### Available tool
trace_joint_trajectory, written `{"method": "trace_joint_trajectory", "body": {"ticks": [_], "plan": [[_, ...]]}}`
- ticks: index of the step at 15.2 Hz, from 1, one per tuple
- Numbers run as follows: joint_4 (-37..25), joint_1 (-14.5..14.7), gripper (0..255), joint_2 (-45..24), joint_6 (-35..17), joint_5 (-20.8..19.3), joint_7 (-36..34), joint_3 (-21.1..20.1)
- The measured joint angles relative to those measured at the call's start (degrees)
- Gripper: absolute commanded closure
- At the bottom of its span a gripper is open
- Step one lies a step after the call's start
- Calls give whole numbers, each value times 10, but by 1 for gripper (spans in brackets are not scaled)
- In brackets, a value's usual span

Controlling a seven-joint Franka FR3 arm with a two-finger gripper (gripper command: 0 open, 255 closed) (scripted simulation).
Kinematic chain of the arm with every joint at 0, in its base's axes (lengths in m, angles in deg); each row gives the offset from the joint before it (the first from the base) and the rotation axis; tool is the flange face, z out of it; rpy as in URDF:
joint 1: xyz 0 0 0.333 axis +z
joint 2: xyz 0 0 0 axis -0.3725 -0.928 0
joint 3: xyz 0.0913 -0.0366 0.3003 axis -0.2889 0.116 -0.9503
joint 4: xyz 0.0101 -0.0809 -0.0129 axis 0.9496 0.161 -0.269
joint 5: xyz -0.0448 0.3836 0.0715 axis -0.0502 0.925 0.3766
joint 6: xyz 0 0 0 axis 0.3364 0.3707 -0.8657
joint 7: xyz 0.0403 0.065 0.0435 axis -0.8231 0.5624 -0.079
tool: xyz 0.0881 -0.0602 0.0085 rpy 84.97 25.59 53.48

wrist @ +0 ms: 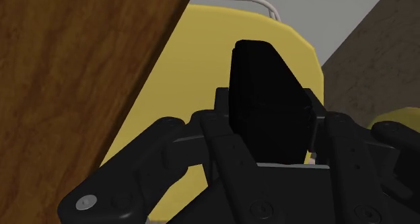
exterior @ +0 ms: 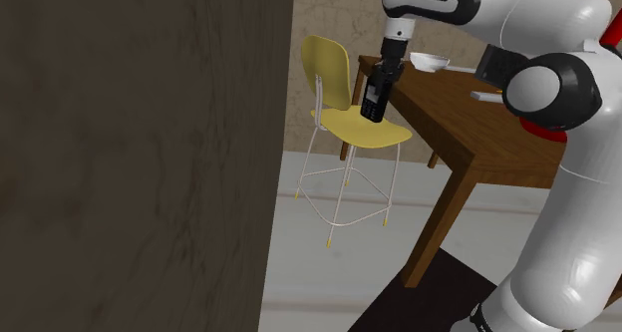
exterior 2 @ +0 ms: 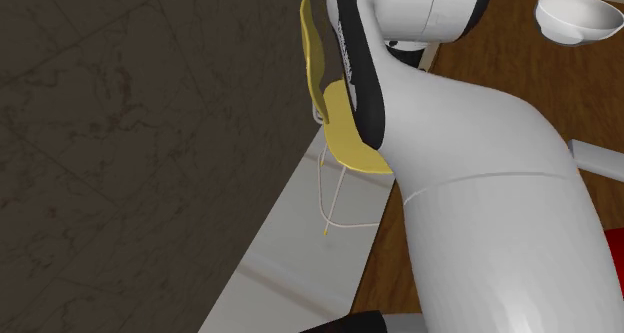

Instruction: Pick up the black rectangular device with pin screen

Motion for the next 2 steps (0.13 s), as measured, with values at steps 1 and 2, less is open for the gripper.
{"method": "trace_joint_trajectory", "body": {"ticks": [1,2], "plan": [[-13,0,255,-4,9,1,-1,0],[-24,-1,255,-7,16,1,0,0]]}}
